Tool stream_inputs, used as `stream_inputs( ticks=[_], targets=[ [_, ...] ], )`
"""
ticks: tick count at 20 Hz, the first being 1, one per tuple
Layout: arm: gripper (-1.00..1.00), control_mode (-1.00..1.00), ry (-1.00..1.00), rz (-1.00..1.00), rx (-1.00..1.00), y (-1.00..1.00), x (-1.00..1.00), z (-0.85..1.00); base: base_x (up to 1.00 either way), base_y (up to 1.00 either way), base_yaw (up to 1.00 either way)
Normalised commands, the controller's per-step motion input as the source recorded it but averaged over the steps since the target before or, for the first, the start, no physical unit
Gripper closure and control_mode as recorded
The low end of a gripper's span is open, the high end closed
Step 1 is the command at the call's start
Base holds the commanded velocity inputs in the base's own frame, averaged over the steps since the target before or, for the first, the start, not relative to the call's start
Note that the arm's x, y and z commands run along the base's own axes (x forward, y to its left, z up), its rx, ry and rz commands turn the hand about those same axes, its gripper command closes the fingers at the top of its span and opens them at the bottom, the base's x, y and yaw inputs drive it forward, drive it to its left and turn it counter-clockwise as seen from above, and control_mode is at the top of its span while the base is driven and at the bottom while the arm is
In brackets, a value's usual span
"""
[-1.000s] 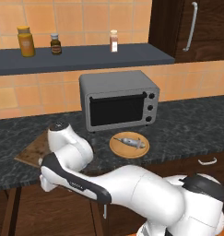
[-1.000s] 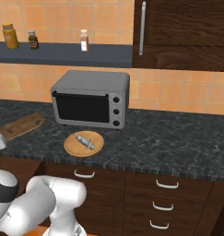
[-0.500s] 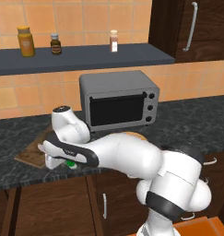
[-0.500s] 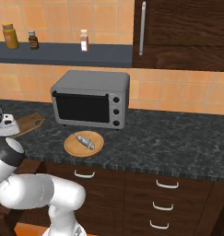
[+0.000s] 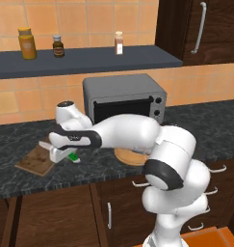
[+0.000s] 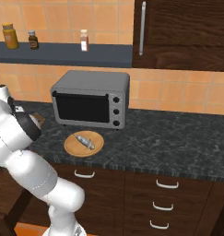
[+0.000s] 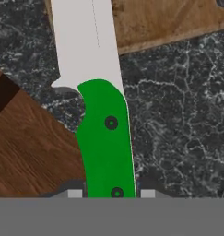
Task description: Pick up the knife from the drawer and place it on the cutting board. Then place the meat from the plate to the cutting board.
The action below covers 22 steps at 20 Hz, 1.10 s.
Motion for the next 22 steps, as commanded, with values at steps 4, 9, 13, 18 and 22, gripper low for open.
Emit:
stream_inputs(
  ticks=[4,9,13,18,22],
  targets=[
    [1.0,-1.0,-0.08,0.09,0.0,0.05,0.52,-0.04,0.0,0.0,0.0],
    [1.0,-1.0,-0.12,0.11,0.0,0.19,0.3,-0.09,0.0,0.0,0.0],
    [1.0,-1.0,-0.03,0.08,0.0,0.25,0.17,0.0,0.0,0.0,0.0],
    [1.0,-1.0,0.03,0.02,0.0,0.01,0.32,-0.19,0.0,0.0,0.0],
    [1.0,-1.0,0.0,0.01,0.0,0.0,0.37,-0.39,0.0,0.0,0.0]
  ],
)
